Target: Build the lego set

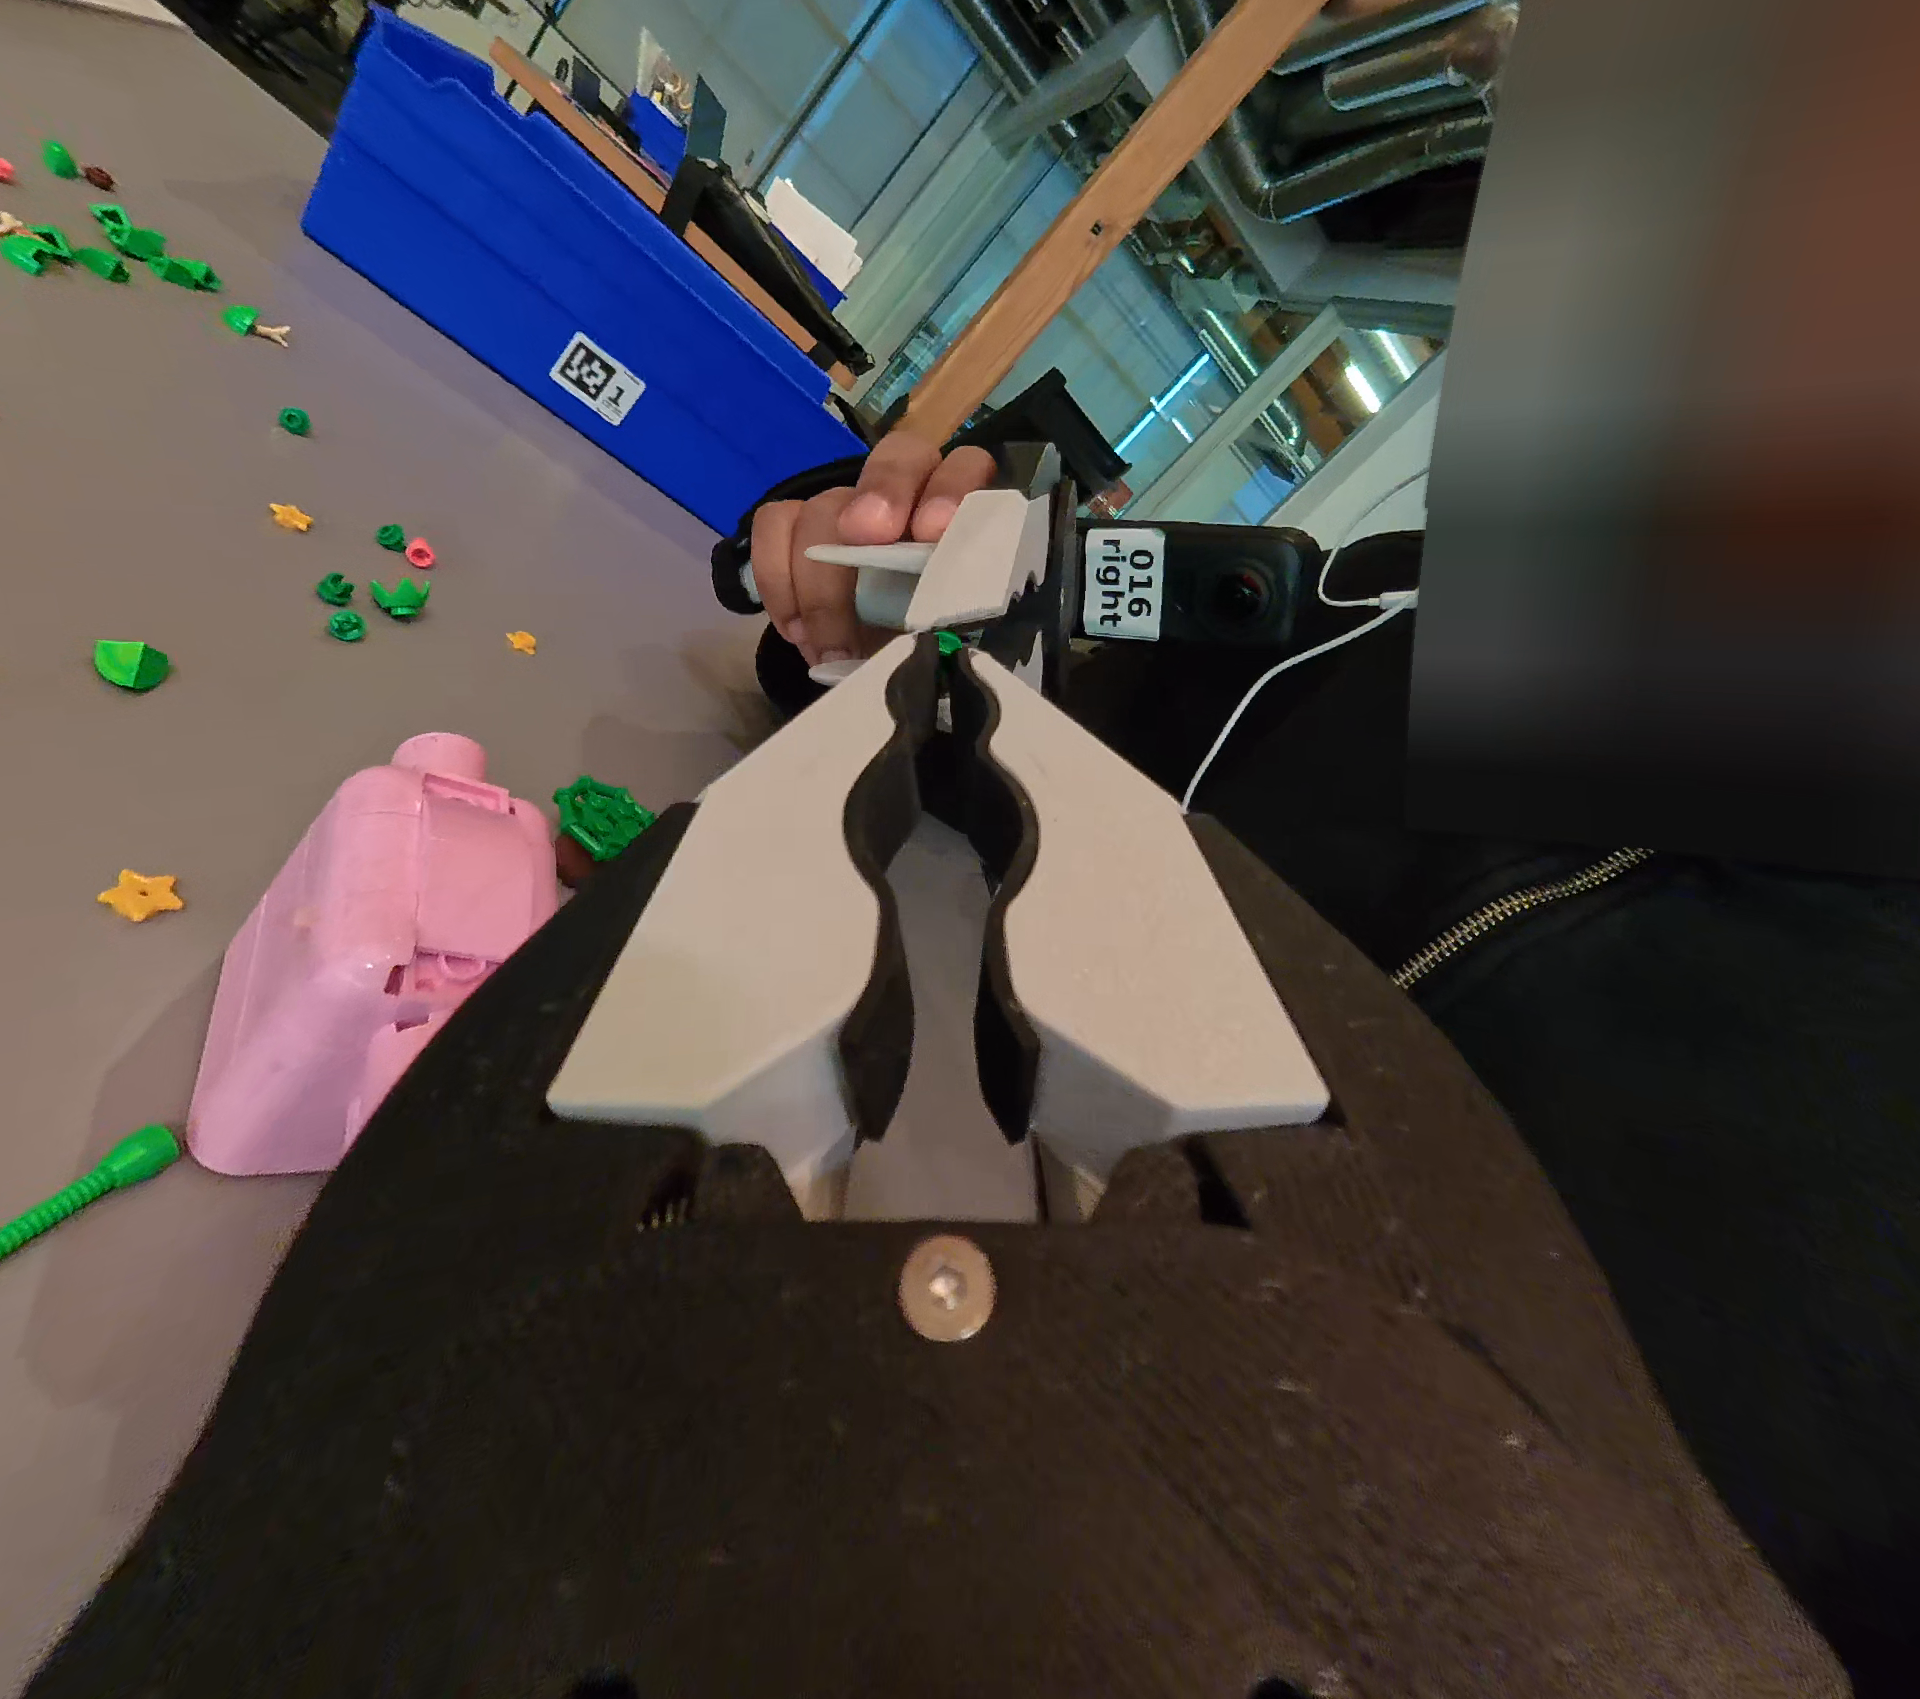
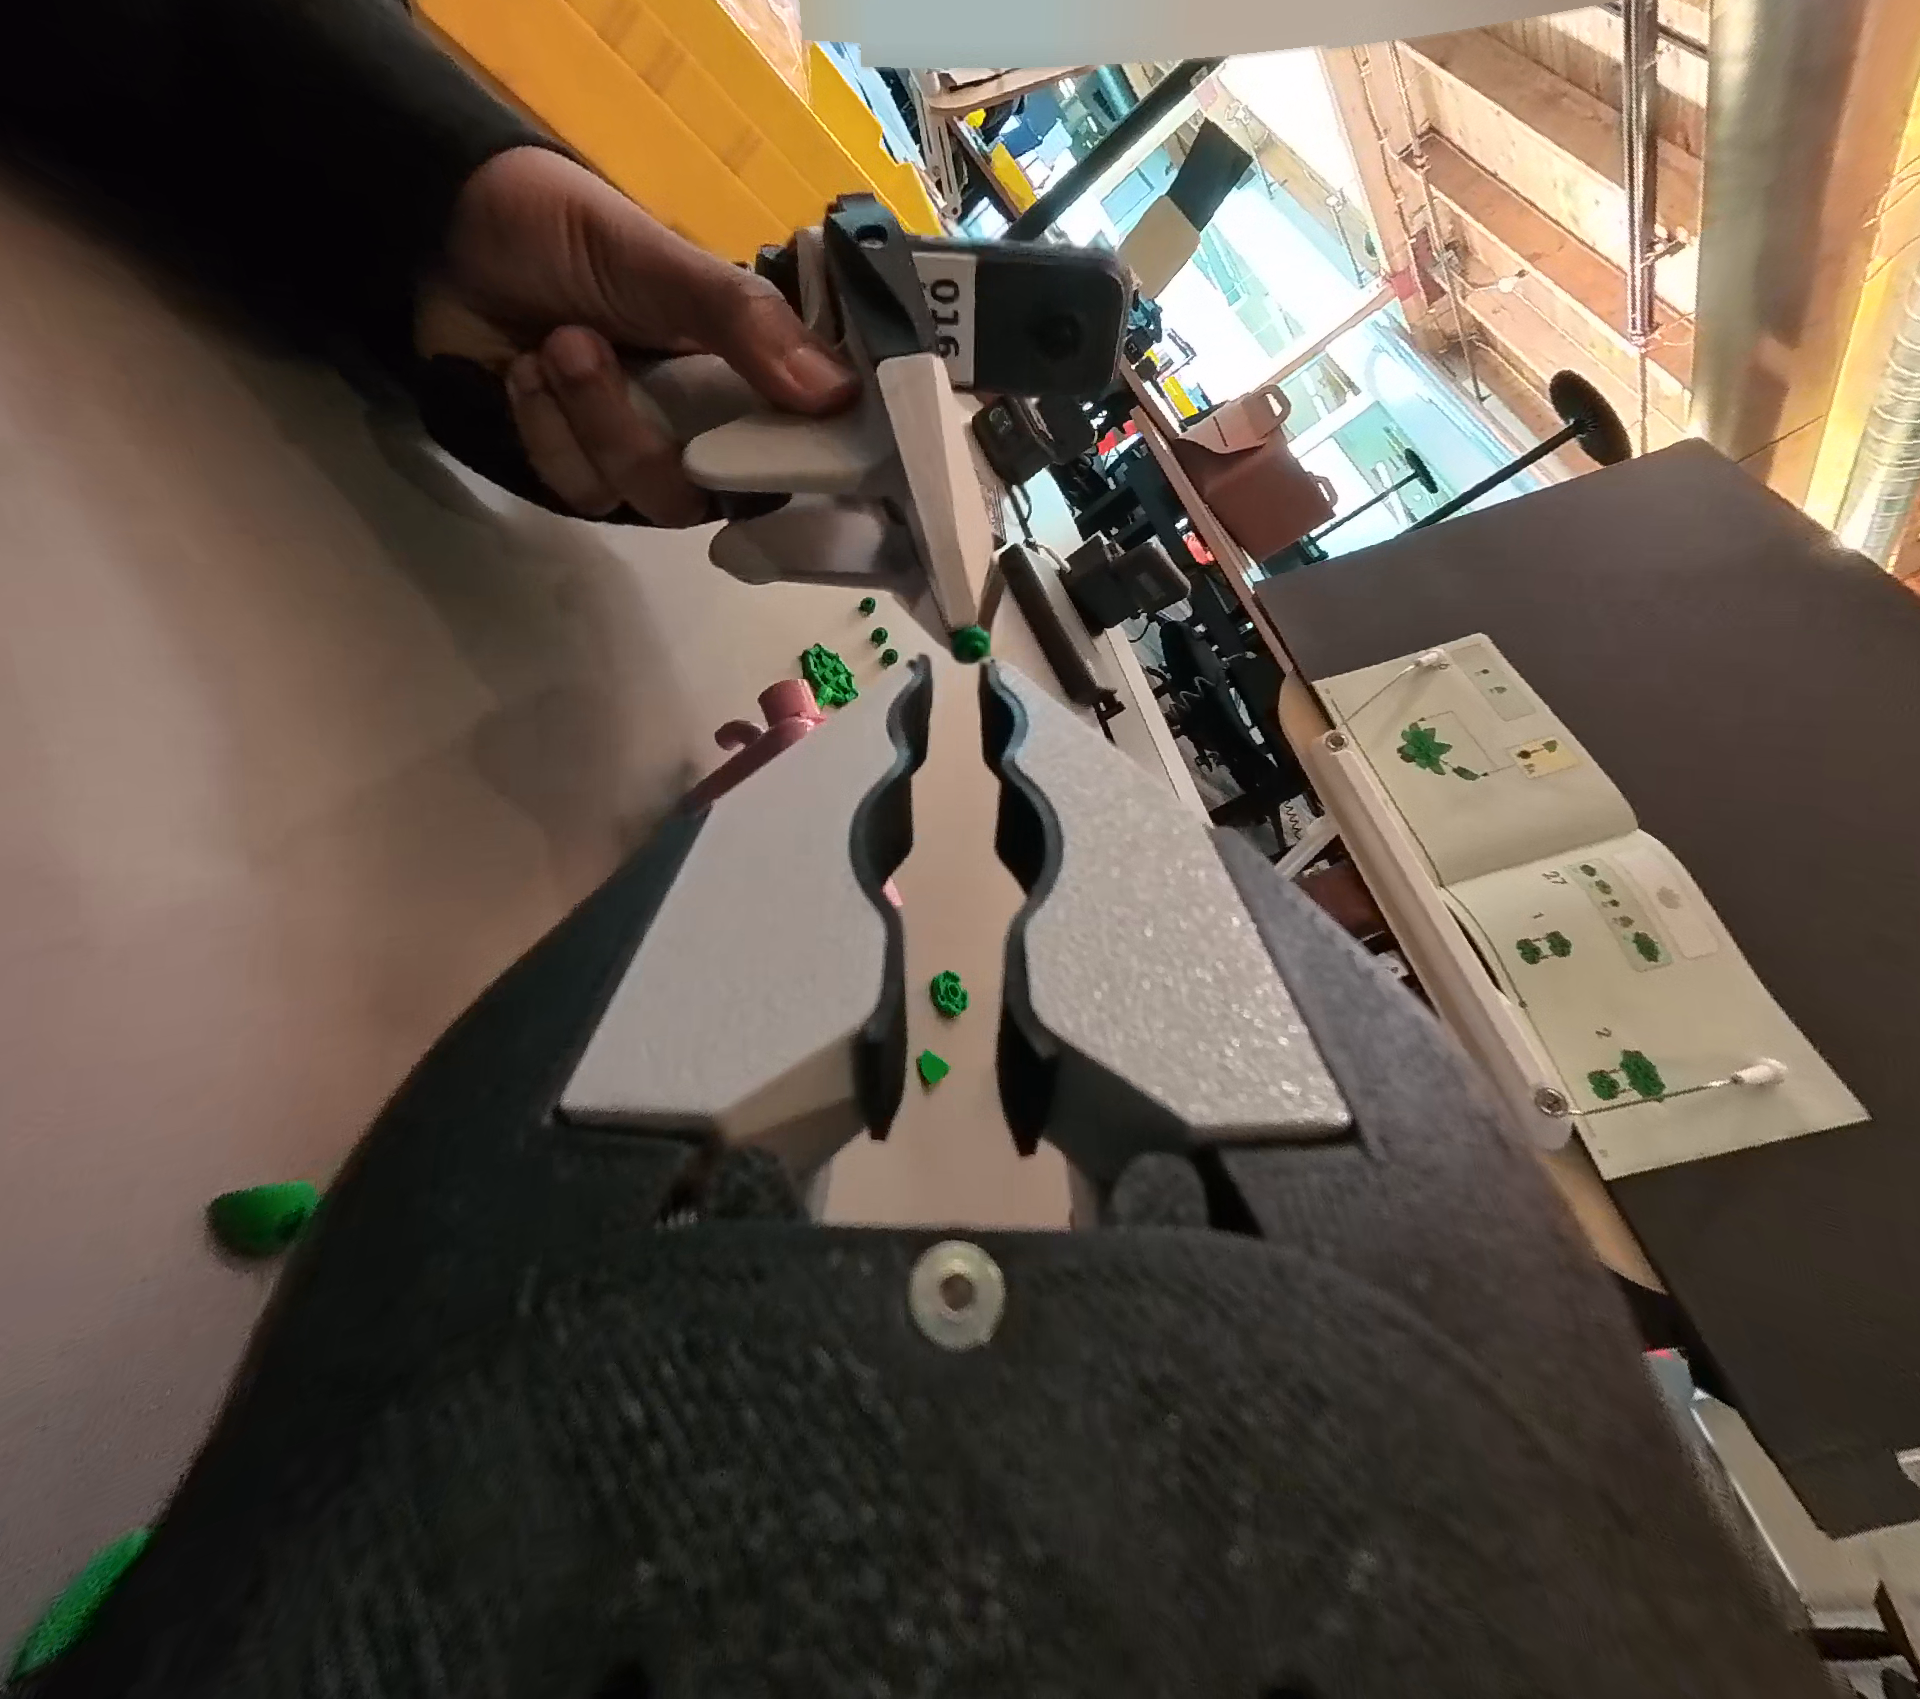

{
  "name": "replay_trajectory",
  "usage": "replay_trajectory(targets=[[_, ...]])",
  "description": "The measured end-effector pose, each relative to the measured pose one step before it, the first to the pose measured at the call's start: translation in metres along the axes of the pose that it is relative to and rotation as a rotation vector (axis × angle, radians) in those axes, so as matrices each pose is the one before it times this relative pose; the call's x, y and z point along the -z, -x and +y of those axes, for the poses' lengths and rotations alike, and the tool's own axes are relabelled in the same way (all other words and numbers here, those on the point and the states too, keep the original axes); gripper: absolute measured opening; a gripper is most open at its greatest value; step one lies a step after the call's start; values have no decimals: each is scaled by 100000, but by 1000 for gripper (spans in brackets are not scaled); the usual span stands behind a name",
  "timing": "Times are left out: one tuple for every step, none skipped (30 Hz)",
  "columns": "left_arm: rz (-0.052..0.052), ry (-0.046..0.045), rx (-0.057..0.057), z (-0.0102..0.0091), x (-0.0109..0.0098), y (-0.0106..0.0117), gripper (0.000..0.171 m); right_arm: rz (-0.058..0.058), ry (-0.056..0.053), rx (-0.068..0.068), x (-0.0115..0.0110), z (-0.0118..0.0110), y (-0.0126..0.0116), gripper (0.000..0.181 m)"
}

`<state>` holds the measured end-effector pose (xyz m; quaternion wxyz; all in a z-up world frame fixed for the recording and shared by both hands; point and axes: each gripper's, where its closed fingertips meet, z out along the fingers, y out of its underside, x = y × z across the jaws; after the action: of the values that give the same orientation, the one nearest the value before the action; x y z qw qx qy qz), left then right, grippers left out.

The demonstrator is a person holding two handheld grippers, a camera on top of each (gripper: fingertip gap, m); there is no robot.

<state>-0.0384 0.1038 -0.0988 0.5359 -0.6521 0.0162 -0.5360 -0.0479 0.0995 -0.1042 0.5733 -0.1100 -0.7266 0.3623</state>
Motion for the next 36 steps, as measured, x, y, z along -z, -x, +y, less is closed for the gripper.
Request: replay_trajectory(targets=[[153, 487, 893, 121, -42, 67, 0, -236, -293, 332, 20, -54, 39, 7], [376, 639, 1086, 142, -63, 56, 0, -210, -300, 239, 25, -65, 51, 8], [705, 935, 1277, 195, -78, 34, 0, -61, 11, 335, -8, -17, 26, 8], [640, 497, 1130, 136, -76, 29, 0, -281, 212, 490, -9, 26, 71, 7], [623, 236, 897, 89, -64, 8, 0, -546, 280, 530, -15, 44, 110, 6], [444, 534, 691, 114, -40, 21, 0, -270, 314, 532, 0, 53, 68, 6], [247, 260, 469, 57, -15, 31, 0, -204, 199, 419, 12, 19, 58, 5], [414, 156, 440, 34, -10, 1, 0, -193, 63, 251, 20, -27, 28, 5], [533, 93, 375, 27, -11, -41, 0, -184, -18, 11, 39, -38, 7, 5], [525, 22, 295, 16, -25, -45, 0, -281, 25, -228, 30, -32, 10, 5], [531, -77, 233, 8, -16, -36, 0, -198, 2, -443, 30, -31, -16, 5], [555, -374, 78, -36, -18, -45, 0, -20, -98, -429, 22, -39, -34, 5], [330, -525, -136, -45, -14, -40, 1, 15, -8, -295, 13, -18, -31, 5], [93, -486, -343, -38, -10, -22, 1, 57, -65, -176, -2, -11, -33, 5], [-15, -170, -576, -3, 6, -22, 1, -21, -163, -163, 4, -31, -3, 5], [-23, -8, -532, -4, 1, -26, 1, -96, -124, -267, 3, -22, -2, 5], [39, -62, -328, -21, 31, -21, 1, 3, -99, -379, 0, -9, -17, 5], [162, -113, -59, -16, 15, -10, 2, 81, -92, -369, 9, 0, -47, 5], [462, -123, 225, -19, 27, -45, 3, -61, -126, -372, 12, -15, -18, 5], [502, -56, 265, -1, 15, -31, 4, -83, -206, -421, 10, -19, -17, 5], [220, 99, 239, 31, 2, -7, 4, -4, -116, -367, 3, -5, -22, 5], [117, 72, 177, 28, -14, 15, 4, -206, -19, -247, 4, 8, 11, 5], [106, -13, 138, 2, -10, 2, 4, -165, -5, -157, -4, 2, 18, 5], [34, 36, 54, 14, 0, 12, 4, -110, 20, -22, -9, 12, 21, 5], [-67, 118, -11, 17, -6, 13, 4, -97, 86, 61, -12, 7, 25, 5], [-84, 162, -76, 24, -16, 23, 3, -163, 92, 48, -15, -6, 33, 5], [-146, 235, -88, 33, -21, 22, 4, -222, 103, 35, -12, 16, 51, 5], [-287, 318, -179, 56, -30, 41, 4, -283, 111, 61, -25, 13, 60, 5], [-291, 309, -275, 53, -26, 35, 4, -160, 195, 41, -1, 29, 29, 5], [-353, -9, -242, 5, 7, 30, 3, -76, 111, -70, -5, 21, -5, 5], [-400, 146, -88, 6, -2, 37, 3, -115, 66, -293, -1, 9, -4, 5], [-252, 109, -160, -12, 1, 18, 2, -87, -10, -422, -1, -2, -12, 5], [-203, 154, -12, -6, 4, 1, 2, -153, -93, -572, 1, 0, -4, 5], [-117, 230, 102, 2, -1, 0, 2, -182, -131, -623, 0, -12, -3, 5], [-88, 149, 92, -4, -1, -10, 3, -56, -88, -684, -10, -11, -15, 5], [-69, -7, 73, -19, 13, 4, 2, -24, -60, -652, -18, 2, -18, 5]])
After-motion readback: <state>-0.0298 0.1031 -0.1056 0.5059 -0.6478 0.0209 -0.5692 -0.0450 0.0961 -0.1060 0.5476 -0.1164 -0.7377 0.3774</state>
